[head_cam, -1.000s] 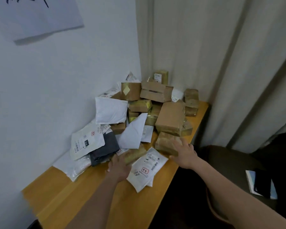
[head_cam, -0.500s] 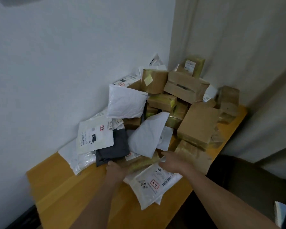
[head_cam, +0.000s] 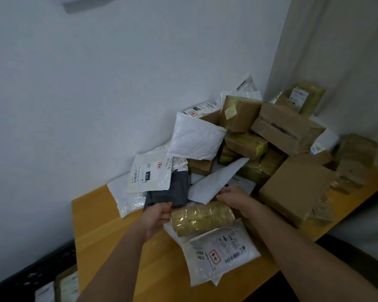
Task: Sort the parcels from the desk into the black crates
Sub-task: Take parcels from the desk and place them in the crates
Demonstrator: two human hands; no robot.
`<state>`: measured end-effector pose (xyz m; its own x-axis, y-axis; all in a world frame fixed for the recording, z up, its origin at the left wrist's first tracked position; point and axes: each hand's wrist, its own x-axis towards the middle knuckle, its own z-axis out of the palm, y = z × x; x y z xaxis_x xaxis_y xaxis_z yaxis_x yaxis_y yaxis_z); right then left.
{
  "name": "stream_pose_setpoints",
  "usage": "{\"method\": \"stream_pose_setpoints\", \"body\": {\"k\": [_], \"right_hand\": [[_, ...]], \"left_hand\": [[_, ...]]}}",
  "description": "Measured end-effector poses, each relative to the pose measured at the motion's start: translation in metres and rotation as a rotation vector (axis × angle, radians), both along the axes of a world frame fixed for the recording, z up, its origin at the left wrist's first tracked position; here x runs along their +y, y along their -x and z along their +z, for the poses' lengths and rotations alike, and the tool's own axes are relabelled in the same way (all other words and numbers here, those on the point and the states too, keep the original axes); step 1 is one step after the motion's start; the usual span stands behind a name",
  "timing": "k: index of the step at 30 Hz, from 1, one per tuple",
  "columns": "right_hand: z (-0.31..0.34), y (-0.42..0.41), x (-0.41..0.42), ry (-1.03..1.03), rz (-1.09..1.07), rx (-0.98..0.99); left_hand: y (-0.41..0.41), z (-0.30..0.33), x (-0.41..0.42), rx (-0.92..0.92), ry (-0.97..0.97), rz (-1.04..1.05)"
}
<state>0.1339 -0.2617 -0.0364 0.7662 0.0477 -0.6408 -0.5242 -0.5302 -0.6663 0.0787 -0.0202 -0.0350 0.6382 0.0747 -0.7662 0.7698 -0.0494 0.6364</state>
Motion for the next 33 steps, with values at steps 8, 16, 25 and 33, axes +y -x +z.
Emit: {"method": "stream_pose_setpoints", "body": {"k": [8,16,25,33], "right_hand": [[0.051,-0.038,0.016,0.196,0.027,-0.141],[0.12,-0.048,0.038,0.113,0.236,-0.359],[0.133,-0.043,0.062,0.302,0.407,-0.806],[0.147,-0.047,0.05,0.145,0.294,-1.312]], "left_hand": [[-0.013,0.059,0.008,-0.074,-0.041,-0.031],[-0.022,0.116,0.022,-0.25,-0.056,0.189],[-0.03,0.153,0.019,-0.466,-0.081,0.456],[-0.029,0.17,0.019,-0.428,0.174,0.5]]}}
